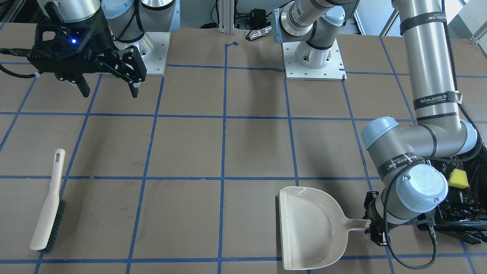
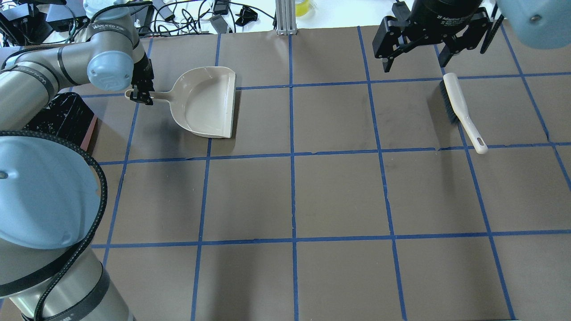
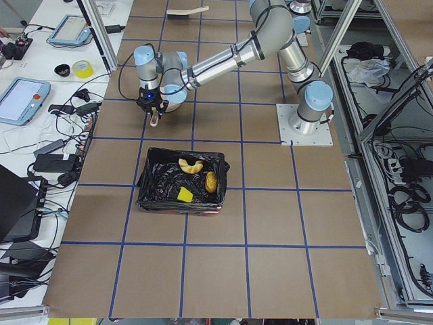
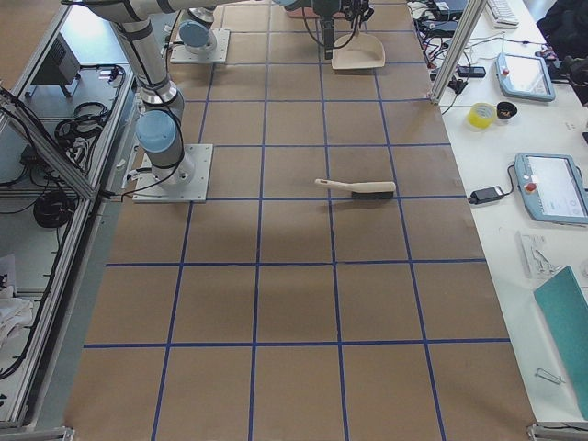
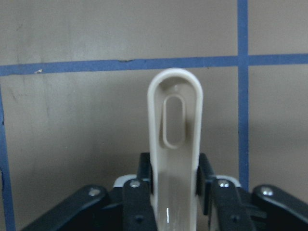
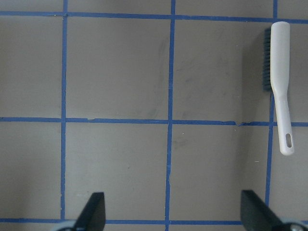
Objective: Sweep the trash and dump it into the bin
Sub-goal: 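Return the empty dustpan to the table with the left gripper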
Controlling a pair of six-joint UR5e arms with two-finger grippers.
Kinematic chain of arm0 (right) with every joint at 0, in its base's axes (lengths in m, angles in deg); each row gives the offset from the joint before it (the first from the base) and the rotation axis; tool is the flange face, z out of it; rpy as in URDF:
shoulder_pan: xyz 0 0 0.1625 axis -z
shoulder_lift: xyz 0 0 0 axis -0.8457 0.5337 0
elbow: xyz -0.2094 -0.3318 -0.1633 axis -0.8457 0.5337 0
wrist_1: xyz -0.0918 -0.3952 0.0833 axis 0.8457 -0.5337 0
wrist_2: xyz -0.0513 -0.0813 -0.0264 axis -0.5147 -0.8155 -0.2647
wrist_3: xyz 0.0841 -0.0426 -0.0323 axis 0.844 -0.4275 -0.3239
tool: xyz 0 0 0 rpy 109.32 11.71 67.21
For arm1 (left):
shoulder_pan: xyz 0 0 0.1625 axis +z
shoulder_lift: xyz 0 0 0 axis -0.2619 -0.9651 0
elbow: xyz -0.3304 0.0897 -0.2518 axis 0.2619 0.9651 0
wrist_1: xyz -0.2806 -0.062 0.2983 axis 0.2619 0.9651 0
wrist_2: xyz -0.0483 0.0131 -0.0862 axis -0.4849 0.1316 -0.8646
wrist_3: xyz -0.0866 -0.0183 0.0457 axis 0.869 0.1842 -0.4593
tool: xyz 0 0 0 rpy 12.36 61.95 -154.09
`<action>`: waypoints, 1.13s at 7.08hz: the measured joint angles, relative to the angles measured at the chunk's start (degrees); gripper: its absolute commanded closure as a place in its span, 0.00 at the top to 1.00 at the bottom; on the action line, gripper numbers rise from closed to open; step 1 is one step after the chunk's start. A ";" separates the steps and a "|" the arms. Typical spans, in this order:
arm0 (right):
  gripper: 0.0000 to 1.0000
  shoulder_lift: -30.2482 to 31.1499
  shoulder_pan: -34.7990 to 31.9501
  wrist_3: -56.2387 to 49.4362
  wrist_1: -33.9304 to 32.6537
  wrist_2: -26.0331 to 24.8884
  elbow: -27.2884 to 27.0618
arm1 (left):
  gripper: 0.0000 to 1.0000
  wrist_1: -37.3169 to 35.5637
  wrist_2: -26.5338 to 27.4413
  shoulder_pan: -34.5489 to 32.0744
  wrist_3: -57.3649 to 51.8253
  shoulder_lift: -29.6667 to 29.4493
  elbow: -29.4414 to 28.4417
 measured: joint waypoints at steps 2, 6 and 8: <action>1.00 0.02 0.00 -0.03 0.12 -0.01 -0.06 | 0.39 -0.10 0.13 0.03 0.05 -0.01 -0.05; 1.00 0.07 0.00 -0.03 0.18 -0.01 -0.09 | 0.52 -0.40 -0.16 -0.33 0.70 0.34 0.07; 1.00 0.03 0.00 -0.03 0.13 -0.01 -0.15 | 0.51 -0.23 -0.23 -1.02 0.64 1.04 0.09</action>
